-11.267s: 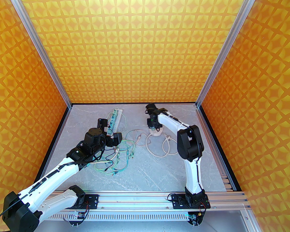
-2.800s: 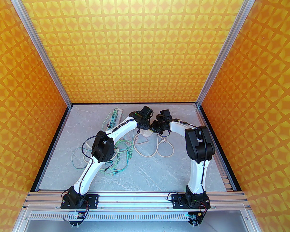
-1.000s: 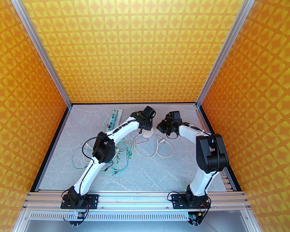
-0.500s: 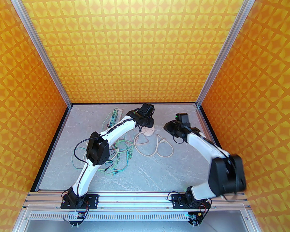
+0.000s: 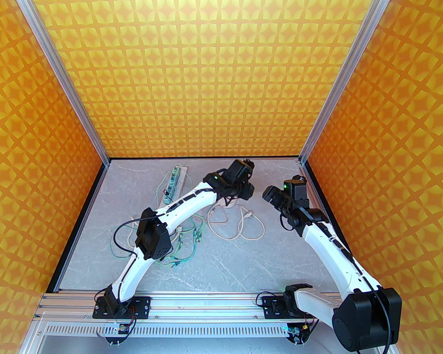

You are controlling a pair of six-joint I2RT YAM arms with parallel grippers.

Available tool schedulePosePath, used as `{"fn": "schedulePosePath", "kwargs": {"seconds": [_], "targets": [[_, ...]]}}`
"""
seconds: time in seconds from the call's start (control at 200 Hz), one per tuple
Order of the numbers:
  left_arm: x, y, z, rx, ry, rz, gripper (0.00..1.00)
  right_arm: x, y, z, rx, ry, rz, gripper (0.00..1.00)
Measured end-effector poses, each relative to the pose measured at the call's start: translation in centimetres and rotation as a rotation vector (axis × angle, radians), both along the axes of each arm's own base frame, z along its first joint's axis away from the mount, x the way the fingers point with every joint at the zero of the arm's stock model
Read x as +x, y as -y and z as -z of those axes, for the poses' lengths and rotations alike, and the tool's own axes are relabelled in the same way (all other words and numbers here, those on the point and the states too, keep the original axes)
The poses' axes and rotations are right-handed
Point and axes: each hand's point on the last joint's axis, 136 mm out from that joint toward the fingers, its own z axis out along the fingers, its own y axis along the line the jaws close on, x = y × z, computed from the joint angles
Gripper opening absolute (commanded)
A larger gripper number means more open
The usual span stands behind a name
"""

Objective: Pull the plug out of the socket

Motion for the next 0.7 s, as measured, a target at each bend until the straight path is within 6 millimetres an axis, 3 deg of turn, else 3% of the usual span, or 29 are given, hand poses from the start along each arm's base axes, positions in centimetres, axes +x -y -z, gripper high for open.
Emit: {"fn": "schedulePosePath", "kwargs": {"seconds": [0.21,0.335,0.415,0.525,0.7], "targets": [[-0.2,-1.4,-7.1,-0.084,0.092,-0.005,0.14,-0.3,0.3,0.2,-0.008,-0.010,0.011,0.98],[-0.2,-1.4,-8.9,-0.113,0.127,-0.001,0.14,-0.6,0.4,-0.2,-0.010,-0.002,0.015,0.98],[0.5,-1.2,-8.3,-0.113,0.130,-0.005,0.14,-0.7,0.5,-0.2,-0.014,-0.001,0.019,0.98],[1.9,0.0,-5.8,-0.109,0.127,-0.009,0.14,-1.1,0.7,-0.2,-0.022,0.001,0.028,0.98],[4.6,1.9,1.1,-0.081,0.102,-0.019,0.18,-1.5,0.9,0.1,-0.029,-0.006,0.036,0.98]]}}
